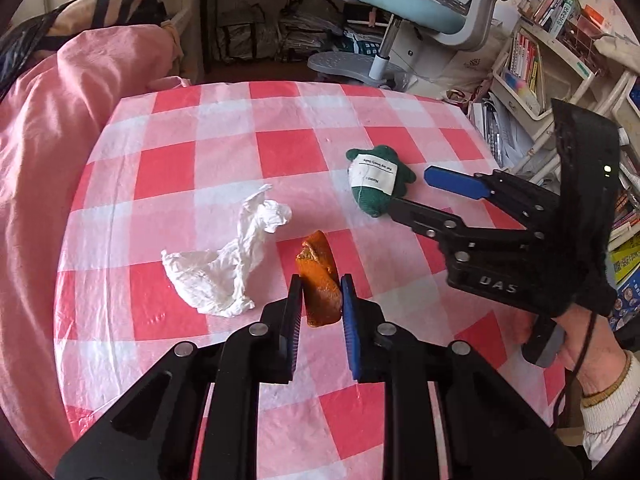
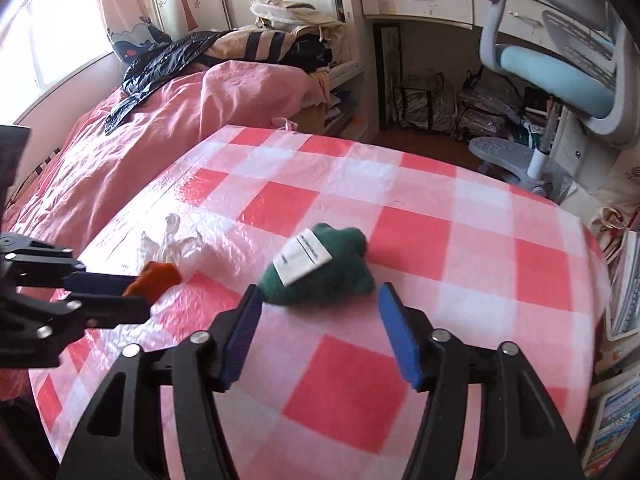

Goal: Collect trash
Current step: 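Grasp the green plush toy with the right tool while the left tool lifts the carrot, then carry the plush toy in the right tool and carrot in the left tool over the bin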

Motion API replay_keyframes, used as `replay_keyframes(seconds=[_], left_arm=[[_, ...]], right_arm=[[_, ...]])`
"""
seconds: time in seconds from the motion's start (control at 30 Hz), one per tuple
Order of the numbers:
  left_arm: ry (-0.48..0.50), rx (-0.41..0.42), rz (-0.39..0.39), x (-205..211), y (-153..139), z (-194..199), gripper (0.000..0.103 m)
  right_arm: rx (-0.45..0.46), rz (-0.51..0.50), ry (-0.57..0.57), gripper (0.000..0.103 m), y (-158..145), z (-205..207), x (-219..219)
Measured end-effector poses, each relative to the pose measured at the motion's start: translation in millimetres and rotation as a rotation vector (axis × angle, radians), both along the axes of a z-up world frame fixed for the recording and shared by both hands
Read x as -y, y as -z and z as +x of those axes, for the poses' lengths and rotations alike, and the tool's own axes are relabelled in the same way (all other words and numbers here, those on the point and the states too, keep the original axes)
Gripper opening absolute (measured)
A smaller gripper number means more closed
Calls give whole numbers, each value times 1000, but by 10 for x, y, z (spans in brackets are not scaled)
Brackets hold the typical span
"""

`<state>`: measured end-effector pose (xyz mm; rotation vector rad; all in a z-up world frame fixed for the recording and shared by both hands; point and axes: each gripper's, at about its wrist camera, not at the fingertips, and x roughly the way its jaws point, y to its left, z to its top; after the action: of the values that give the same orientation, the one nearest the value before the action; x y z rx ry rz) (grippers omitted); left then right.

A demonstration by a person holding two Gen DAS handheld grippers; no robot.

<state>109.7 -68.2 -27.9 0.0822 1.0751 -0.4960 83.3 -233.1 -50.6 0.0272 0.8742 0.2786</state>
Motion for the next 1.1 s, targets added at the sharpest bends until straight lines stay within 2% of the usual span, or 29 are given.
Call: replay_keyframes(seconds=[0.1, 0.2, 0.3, 0.37, 0.43, 0.6, 0.8, 1.1], left_arm=[[-13, 17, -10, -63, -53, 17, 18], [-10, 20, -26, -74, -92, 45, 18], [-5, 19, -20, -76, -76, 70, 18], [-6, 20, -17, -89, -71, 71, 18], [-8, 24, -18, -101, -88, 52, 18], [21, 41, -31, -37, -168, -69, 18], [112, 80, -53, 178, -283, -404, 18], [189, 170, -14, 595, -481, -1005, 18]], right_arm=[[-6, -12, -11, 64, 39, 123, -123], [-18, -33, -9, 63, 75, 232, -194], [-22, -59, -2, 42, 82, 266, -220], [-21, -67, -7, 34, 67, 210, -213], [-19, -74, -13, 32, 51, 108, -209], [20, -84, -9, 32, -114, -392, -168], [62, -77, 49, 32, -386, -1168, 113], [43, -77, 185, 32, -405, -1986, 631]])
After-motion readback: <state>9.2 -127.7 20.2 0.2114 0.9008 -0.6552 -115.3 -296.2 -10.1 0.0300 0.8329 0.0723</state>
